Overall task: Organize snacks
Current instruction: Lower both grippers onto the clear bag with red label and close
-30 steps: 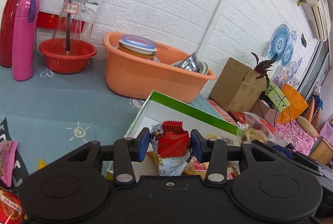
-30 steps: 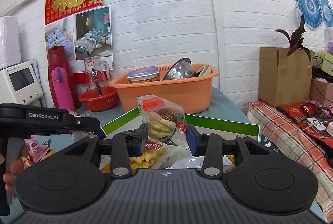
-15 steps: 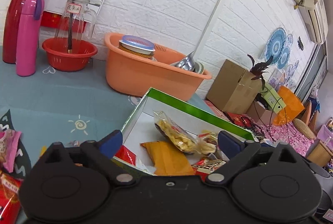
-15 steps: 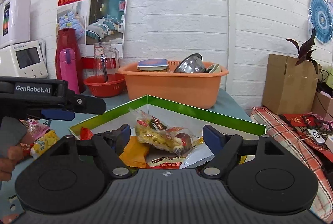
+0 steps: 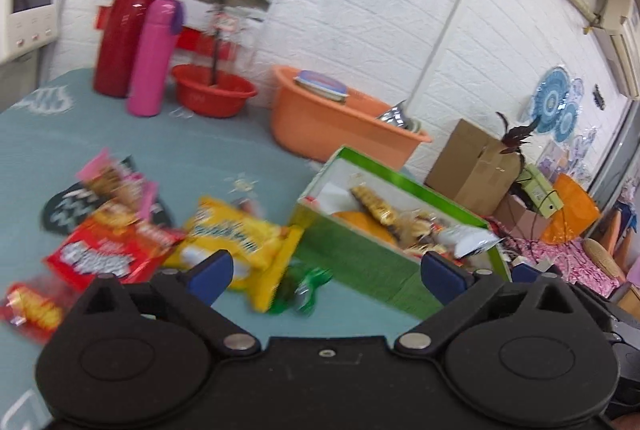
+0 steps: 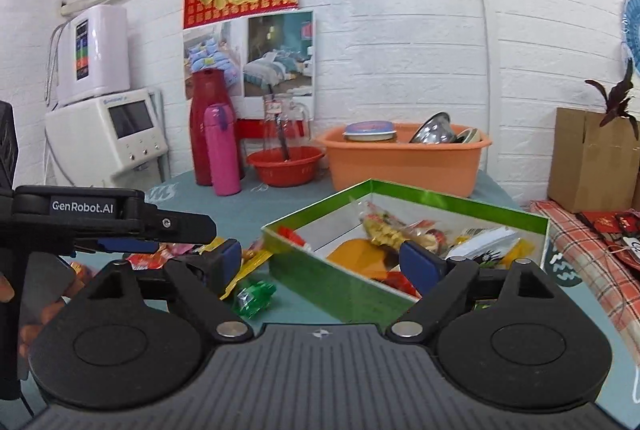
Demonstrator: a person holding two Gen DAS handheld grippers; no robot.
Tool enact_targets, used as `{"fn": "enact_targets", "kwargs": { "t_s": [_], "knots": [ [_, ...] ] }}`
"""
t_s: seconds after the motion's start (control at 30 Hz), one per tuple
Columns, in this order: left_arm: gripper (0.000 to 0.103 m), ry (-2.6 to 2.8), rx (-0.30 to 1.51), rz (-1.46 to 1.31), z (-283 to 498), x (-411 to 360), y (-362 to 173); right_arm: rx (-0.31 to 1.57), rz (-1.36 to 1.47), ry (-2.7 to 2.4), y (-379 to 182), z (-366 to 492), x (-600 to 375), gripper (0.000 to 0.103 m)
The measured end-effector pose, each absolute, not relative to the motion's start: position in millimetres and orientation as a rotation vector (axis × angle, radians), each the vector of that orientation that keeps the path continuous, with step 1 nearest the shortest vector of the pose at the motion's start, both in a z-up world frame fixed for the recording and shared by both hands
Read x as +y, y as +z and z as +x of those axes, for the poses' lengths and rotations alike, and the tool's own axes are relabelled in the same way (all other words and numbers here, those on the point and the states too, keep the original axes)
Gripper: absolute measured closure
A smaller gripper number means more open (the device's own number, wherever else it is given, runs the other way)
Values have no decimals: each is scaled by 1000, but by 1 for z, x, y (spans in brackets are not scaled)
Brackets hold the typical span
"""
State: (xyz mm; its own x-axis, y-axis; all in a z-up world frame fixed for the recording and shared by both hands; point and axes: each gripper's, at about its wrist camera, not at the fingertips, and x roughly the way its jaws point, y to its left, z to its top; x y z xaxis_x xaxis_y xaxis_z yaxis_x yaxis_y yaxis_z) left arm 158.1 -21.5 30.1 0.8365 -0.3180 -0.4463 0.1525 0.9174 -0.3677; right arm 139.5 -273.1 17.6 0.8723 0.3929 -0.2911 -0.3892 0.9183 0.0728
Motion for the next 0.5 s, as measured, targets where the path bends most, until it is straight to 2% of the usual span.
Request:
{"fn": "enact_targets", "kwargs": {
  "t_s": [0.37,0.5],
  "knots": [
    [0,-23,505,-421,132,93,24,396,9,546,2,119,-224,0],
    [0,2,582,-503,151,121,3,408,-2,577,1,112,-215,0]
  ]
}}
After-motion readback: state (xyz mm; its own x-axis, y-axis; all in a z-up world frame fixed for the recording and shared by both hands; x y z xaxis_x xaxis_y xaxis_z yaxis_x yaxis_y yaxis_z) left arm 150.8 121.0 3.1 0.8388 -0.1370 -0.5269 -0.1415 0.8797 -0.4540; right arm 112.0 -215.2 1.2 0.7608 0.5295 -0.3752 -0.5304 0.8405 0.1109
